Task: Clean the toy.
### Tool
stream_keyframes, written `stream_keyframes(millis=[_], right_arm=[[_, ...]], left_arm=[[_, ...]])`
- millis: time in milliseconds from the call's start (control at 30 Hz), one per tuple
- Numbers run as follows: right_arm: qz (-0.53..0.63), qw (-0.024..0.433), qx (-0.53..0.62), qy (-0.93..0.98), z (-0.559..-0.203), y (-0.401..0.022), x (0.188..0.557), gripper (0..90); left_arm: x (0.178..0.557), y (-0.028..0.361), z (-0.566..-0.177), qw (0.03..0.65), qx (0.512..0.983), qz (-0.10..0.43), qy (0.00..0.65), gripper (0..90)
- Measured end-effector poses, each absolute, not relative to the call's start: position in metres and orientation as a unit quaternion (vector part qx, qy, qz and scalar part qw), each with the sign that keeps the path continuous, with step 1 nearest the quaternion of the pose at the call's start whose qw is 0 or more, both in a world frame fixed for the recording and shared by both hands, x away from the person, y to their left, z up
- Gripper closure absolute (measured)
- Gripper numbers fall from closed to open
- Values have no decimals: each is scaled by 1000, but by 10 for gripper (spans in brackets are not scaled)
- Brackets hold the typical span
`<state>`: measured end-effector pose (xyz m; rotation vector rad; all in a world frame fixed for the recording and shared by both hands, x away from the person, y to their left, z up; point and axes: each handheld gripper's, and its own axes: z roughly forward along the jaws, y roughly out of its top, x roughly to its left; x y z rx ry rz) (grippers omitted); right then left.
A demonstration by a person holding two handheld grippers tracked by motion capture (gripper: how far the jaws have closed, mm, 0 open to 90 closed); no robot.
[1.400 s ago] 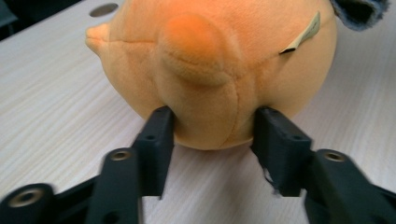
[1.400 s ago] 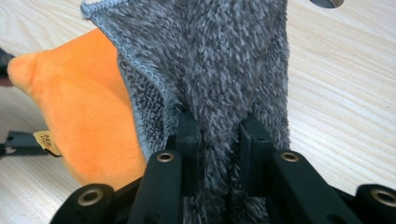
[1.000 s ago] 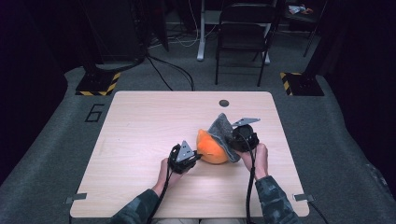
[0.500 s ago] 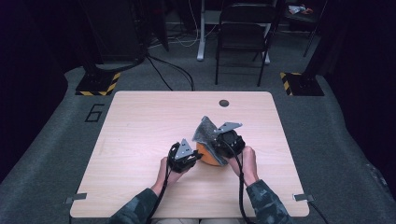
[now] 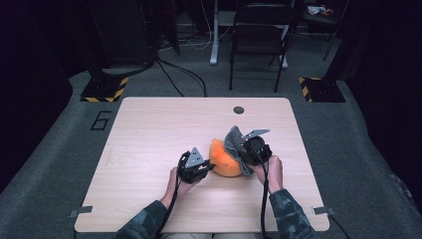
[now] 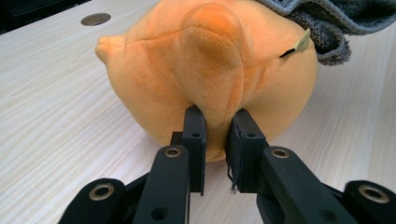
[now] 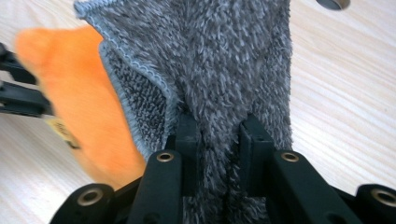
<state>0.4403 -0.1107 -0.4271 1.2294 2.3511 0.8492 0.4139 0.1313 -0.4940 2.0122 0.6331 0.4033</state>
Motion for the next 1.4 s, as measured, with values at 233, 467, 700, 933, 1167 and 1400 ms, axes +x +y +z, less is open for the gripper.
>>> stream_keyframes(millis=[233,467,700,933,1167,1400], right_arm=[[286,174,450,828,-436,-122,447,731],[255,166,475,826,-453,-135,455,731],[216,145,501,826,-475,-149,465,733],[295,166,490,803,-429,-155,454,738],[361,162,426,813,-390,-124,431,738],[362,148,380,838,-398,-84,421,736]], left_arm=[[414,132,-494,476,824,161,262,785],[415,132,-494,476,824,162,261,784],[415,133,-495,479,820,161,268,784],[414,132,-494,479,821,165,263,784],[412,130,-493,481,820,169,259,781],[411,128,-492,480,821,173,256,781]])
